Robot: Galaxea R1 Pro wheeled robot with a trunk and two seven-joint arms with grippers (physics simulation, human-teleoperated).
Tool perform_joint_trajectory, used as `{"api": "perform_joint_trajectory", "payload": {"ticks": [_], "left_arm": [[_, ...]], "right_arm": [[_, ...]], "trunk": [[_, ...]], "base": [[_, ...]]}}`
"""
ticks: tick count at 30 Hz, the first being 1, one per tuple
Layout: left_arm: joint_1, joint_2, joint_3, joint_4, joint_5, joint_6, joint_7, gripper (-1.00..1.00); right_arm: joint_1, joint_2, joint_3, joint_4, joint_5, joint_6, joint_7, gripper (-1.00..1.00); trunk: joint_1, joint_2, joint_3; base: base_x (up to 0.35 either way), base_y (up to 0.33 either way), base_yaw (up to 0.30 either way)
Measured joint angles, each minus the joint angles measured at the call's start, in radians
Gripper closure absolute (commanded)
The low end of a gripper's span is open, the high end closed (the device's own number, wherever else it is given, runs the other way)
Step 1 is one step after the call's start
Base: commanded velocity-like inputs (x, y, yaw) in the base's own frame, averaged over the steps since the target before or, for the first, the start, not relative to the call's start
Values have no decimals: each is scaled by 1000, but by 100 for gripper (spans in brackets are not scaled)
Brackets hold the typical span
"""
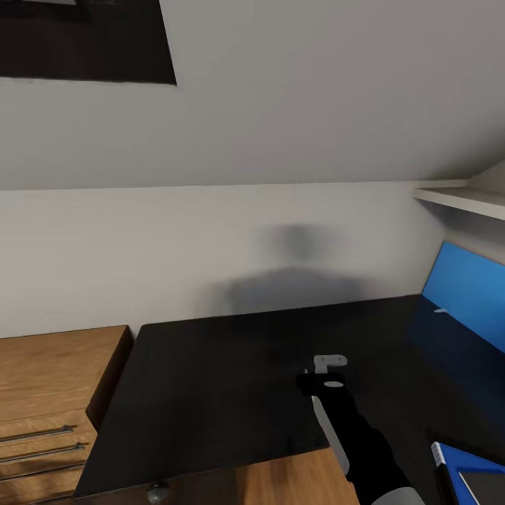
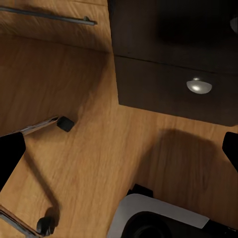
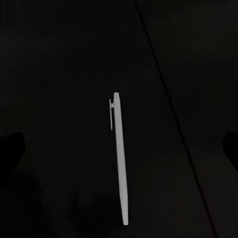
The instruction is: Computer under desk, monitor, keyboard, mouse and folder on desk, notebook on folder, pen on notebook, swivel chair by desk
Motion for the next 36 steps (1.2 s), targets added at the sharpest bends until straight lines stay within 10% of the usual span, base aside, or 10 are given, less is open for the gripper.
{"api": "perform_joint_trajectory", "payload": {"ticks": [36], "left_arm": [[0, 0, 2, -1, 2, -2, 3, -100]], "right_arm": [[0, -3, 61, 54, 4, 5, 0, -100]], "trunk": [[4, -7, -3]], "base": [[13, 0, 0]]}}
